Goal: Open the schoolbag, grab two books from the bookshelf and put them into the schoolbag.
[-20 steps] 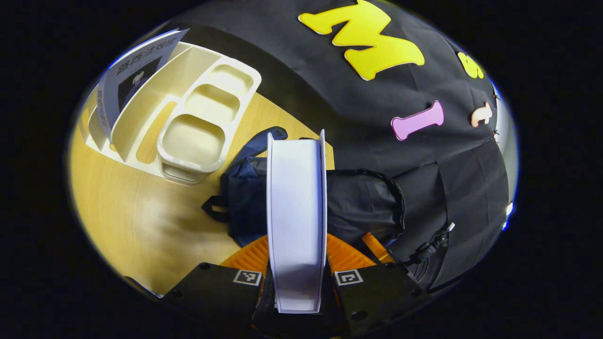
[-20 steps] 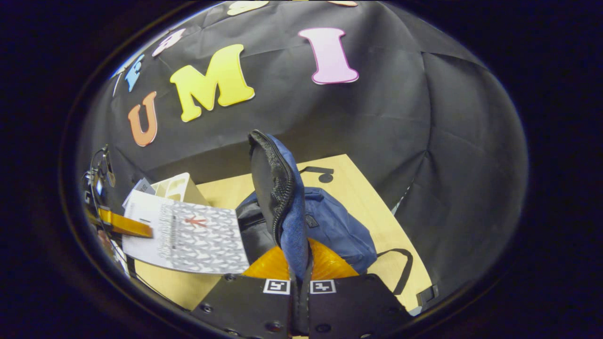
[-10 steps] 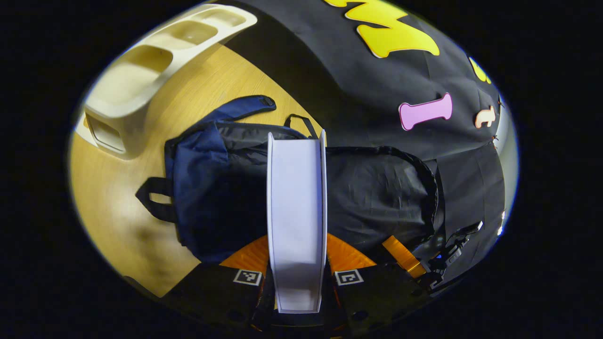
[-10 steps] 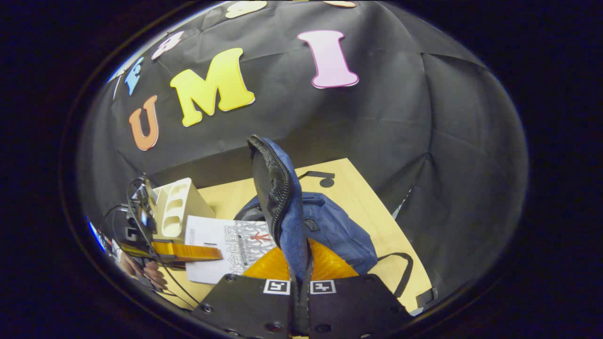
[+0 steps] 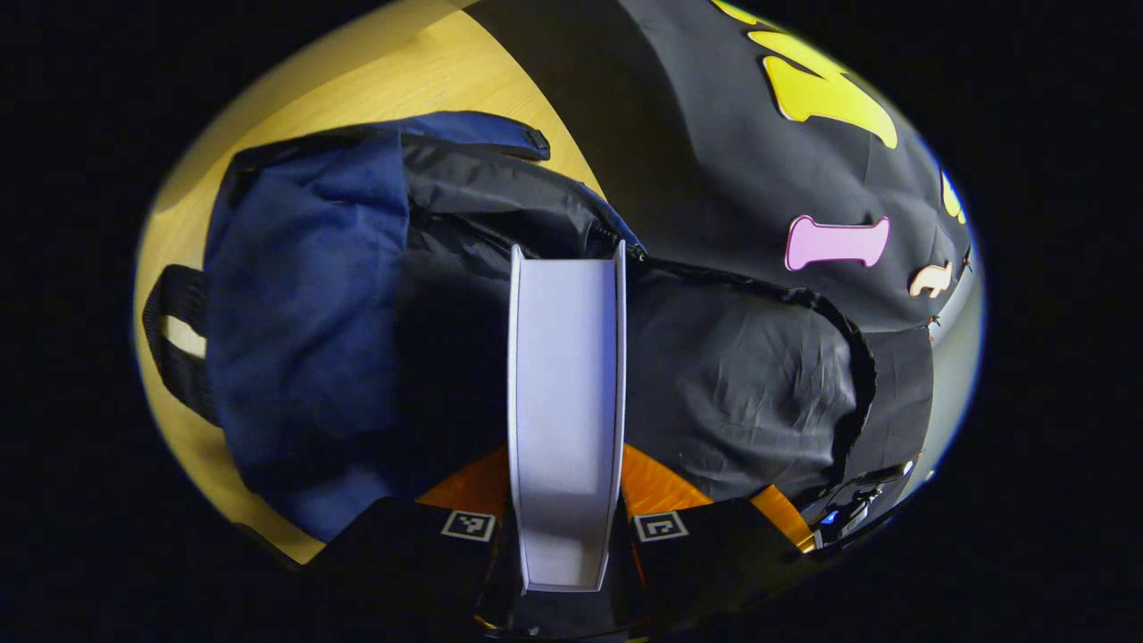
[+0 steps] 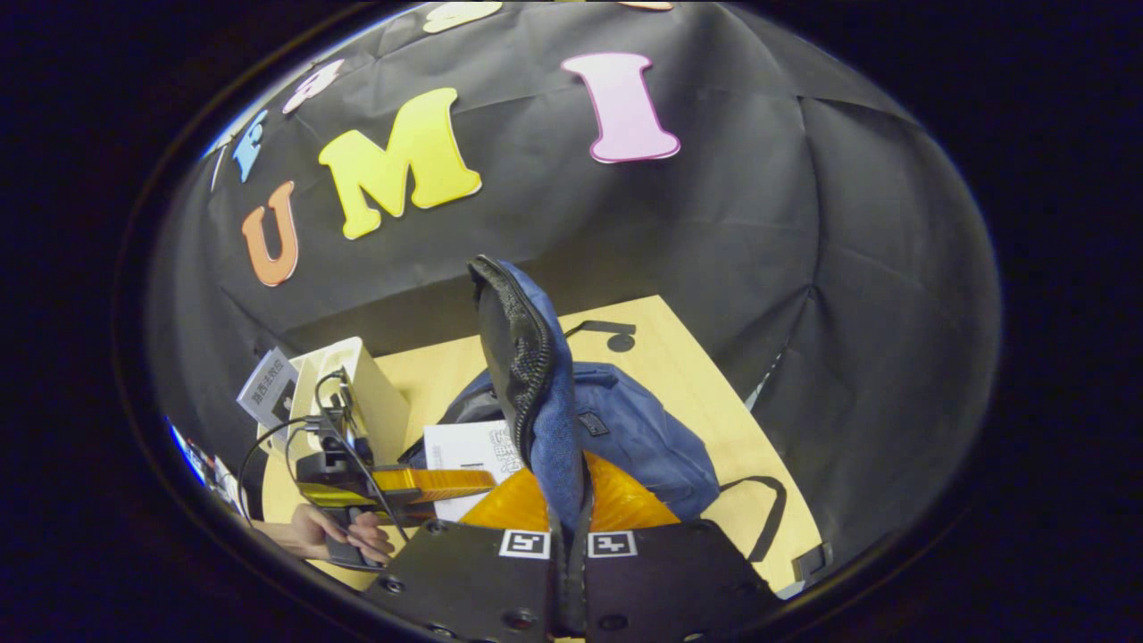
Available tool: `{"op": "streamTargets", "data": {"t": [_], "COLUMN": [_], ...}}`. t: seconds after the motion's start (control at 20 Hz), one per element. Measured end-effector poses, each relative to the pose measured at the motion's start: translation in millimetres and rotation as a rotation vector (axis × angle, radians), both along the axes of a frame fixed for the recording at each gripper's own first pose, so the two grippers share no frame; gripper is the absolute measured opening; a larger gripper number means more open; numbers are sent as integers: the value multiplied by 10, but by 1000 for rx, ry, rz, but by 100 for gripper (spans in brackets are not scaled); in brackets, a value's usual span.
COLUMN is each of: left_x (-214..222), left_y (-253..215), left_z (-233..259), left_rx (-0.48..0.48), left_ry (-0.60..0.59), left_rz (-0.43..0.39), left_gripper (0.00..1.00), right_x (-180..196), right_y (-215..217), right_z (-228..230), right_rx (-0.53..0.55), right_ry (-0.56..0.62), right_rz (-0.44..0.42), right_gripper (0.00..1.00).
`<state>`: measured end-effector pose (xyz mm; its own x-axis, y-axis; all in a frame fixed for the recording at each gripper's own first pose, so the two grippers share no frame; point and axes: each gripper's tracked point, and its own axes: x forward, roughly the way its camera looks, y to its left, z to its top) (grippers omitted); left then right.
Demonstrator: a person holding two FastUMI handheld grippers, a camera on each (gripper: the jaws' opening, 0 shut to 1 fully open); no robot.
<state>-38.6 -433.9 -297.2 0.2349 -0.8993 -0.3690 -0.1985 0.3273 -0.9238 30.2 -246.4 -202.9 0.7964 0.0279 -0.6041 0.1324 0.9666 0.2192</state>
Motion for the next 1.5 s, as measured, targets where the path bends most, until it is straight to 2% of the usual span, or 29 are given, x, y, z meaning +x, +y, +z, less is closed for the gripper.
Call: {"op": "streamTargets", "data": {"t": [0.05, 0.1, 0.15, 0.2, 0.25, 0.3, 0.4, 0.45, 0.55, 0.6, 0.7, 0.75, 0.8, 1.05, 1.3, 1.5], "left_x": [20, 25, 8, -8, -23, -38, -112, -122, -164, -200, -233, -224, -199, -104, -68, 55], "left_y": [-47, -75, -84, -63, -64, -33, 18, 36, 119, 209, 446, 564, 692, 1319, 1848, 2342], "left_z": [-40, -65, -155, -257, -290, -342, -480, -461, -482, -484, -435, -386, -306, 48, 448, 797], "left_rx": [-4, -4, 35, 73, 68, 78, 138, 131, 188, 241, 369, 418, 461, 704, 829, 886], "left_ry": [2, 15, 28, 40, 55, 84, 162, 186, 193, 188, 139, 96, 51, -123, -259, -312], "left_rz": [-2, -6, -14, -21, -29, -33, -56, -61, -84, -109, -168, -187, -203, -274, -302, -219], "left_gripper": [36, 36, 45, 48, 52, 64, 70, 67, 93, 81, 83, 96, 84, 84, 83, 83], "right_x": [0, 0, -18, -23, -23, -20, -24, -28, -23, -17, -4, -7, 0, -2, -4, -12], "right_y": [1, -5, -6, -12, -7, -3, 16, 29, 44, 54, 78, 89, 111, 208, 361, 432], "right_z": [-8, -11, -22, -24, -29, -33, -41, -37, -35, -31, -48, -56, -61, -37, -23, -24], "right_rx": [0, 2, 7, 10, 12, 11, 3, 3, 3, 3, -3, -3, -2, -24, -60, -73], "right_ry": [2, 6, 7, 10, 11, 10, 11, 11, 11, 9, 9, 7, 7, 4, -4, -3], "right_rz": [-2, -6, -12, -18, -19, -18, -11, -9, -5, -3, -1, 0, 1, 9, 36, 43], "right_gripper": [1, 1, 4, 1, 1, 1, 1, 1, 1, 0, 1, 0, 0, 1, 1, 1]}}
